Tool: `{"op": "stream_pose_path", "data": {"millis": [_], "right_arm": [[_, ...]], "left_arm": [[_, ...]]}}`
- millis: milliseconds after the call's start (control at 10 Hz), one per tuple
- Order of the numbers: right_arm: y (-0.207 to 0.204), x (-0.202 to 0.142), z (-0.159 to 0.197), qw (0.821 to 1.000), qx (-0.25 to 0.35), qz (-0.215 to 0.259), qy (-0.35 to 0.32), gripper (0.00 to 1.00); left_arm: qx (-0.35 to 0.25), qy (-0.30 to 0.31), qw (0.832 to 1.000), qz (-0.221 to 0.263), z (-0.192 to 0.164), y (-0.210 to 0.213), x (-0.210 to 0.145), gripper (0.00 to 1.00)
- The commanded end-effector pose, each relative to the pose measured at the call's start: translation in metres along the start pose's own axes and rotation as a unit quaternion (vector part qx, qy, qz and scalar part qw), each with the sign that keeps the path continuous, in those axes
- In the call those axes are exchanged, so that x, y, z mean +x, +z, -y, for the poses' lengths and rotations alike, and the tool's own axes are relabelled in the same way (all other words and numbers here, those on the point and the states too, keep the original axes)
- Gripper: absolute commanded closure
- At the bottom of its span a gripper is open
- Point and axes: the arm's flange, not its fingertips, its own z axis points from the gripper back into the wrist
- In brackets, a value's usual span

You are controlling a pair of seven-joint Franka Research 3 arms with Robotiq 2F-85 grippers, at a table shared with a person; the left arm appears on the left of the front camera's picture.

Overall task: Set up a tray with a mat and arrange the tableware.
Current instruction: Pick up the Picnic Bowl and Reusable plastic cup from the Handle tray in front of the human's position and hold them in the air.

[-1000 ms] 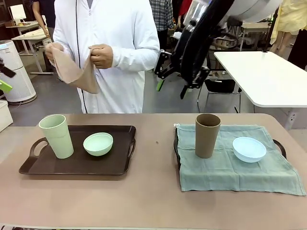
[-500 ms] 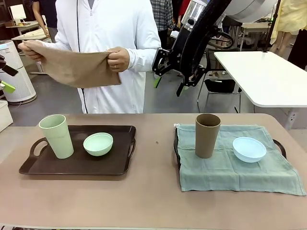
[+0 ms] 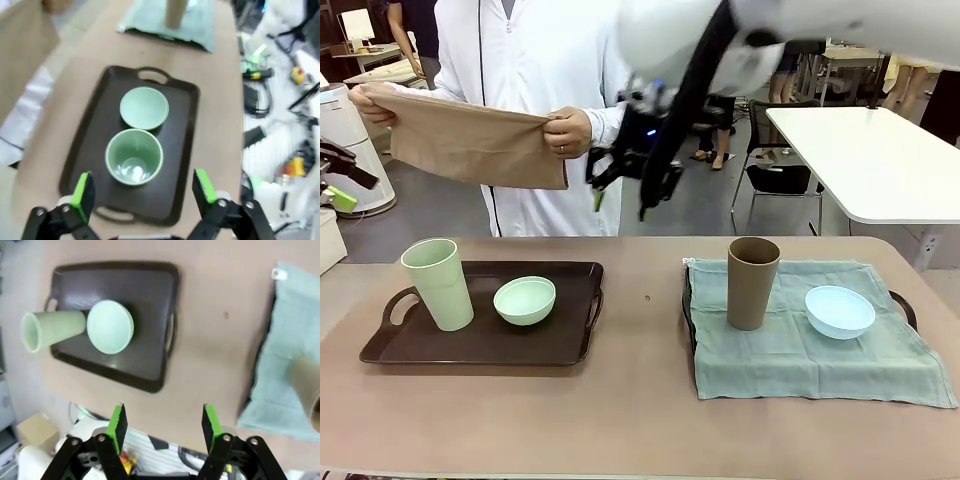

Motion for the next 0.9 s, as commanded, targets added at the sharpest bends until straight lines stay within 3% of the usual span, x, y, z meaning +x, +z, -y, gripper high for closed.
{"op": "stream_pose_path", "data": {"millis": [0,100,200,300,400,600,700,800], "right_arm": [[-0.024,0.036,-0.057,0.999,-0.045,-0.005,-0.020,0.22],[-0.048,0.047,-0.079,0.997,-0.061,-0.008,-0.035,0.22],[-0.070,0.051,-0.095,0.995,-0.084,-0.004,-0.046,0.22],[-0.065,0.045,-0.098,0.999,-0.035,-0.029,0.006,0.22],[-0.072,0.023,-0.068,0.998,-0.055,-0.001,-0.022,0.22],[-0.072,0.023,-0.068,0.998,-0.055,-0.001,-0.022,0.22],[-0.081,0.030,-0.083,0.998,-0.053,-0.008,-0.019,0.22],[-0.103,0.036,-0.090,0.997,-0.079,-0.008,-0.011,0.22]], "left_arm": [[-0.051,-0.043,0.998,-0.011,-0.023,0.017,-0.015,0.00],[-0.049,-0.084,0.995,-0.029,-0.029,0.012,-0.026,0.00],[-0.037,-0.128,0.991,-0.012,-0.026,0.000,-0.038,0.00],[0.020,-0.143,0.989,0.015,-0.026,-0.010,-0.036,0.00],[-0.054,-0.074,0.996,-0.013,-0.025,0.000,-0.032,0.00],[-0.054,-0.074,0.996,-0.013,-0.025,0.000,-0.032,0.00],[-0.038,-0.102,0.994,-0.012,-0.029,-0.003,-0.037,0.00],[-0.057,-0.093,0.994,0.030,-0.043,-0.010,-0.045,0.00]]}}
